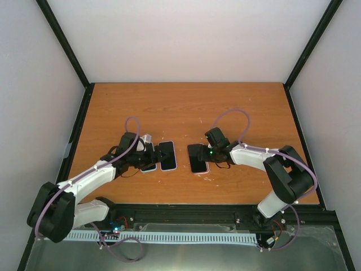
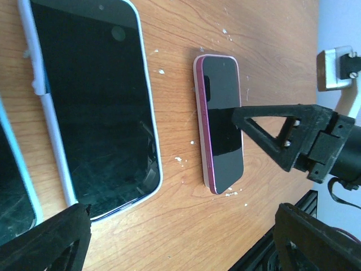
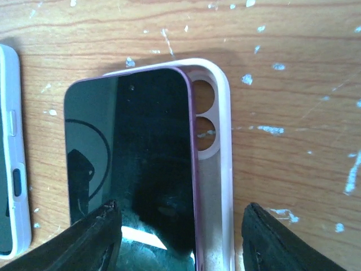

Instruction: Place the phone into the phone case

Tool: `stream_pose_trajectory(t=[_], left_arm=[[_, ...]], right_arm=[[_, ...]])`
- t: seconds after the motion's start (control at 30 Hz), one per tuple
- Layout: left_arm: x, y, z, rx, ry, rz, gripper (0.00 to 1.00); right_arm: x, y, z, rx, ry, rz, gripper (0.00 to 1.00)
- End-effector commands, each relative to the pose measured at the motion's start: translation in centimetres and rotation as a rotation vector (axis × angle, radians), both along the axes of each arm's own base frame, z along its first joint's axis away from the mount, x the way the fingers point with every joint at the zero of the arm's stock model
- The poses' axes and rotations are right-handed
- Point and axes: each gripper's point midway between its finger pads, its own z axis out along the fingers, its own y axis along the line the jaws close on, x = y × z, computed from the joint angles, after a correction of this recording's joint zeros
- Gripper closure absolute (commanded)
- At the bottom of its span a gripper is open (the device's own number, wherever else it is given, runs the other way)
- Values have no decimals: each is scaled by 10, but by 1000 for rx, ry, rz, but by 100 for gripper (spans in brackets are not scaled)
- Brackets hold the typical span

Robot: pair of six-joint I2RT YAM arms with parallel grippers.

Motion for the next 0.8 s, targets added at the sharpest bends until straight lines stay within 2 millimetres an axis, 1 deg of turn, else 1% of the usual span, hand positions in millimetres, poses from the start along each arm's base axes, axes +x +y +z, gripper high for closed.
stream_pose_trajectory(t=[0.0,0.1,0.2,0.27,0.4,0.6,0.77], left_arm=[[13,-21,23,-27,-70,-56,12],[17,-28,25,-27,-75,-62,15],[22,-31,22,-22,-74,-56,17],[25,-34,19,-23,-67,-58,21],[28,-42,13,-30,-53,-67,29],[34,-56,6,-60,-48,-87,43],[41,-67,-3,-62,-30,-105,49]], right_arm=[[0,7,-10,19,10,27,46],[-5,10,-12,51,25,33,55],[-8,11,-12,74,40,24,69],[-12,14,-12,94,49,23,74],[-20,12,-18,98,65,8,77],[-27,13,-23,142,71,4,78],[-30,16,-21,184,64,4,78]])
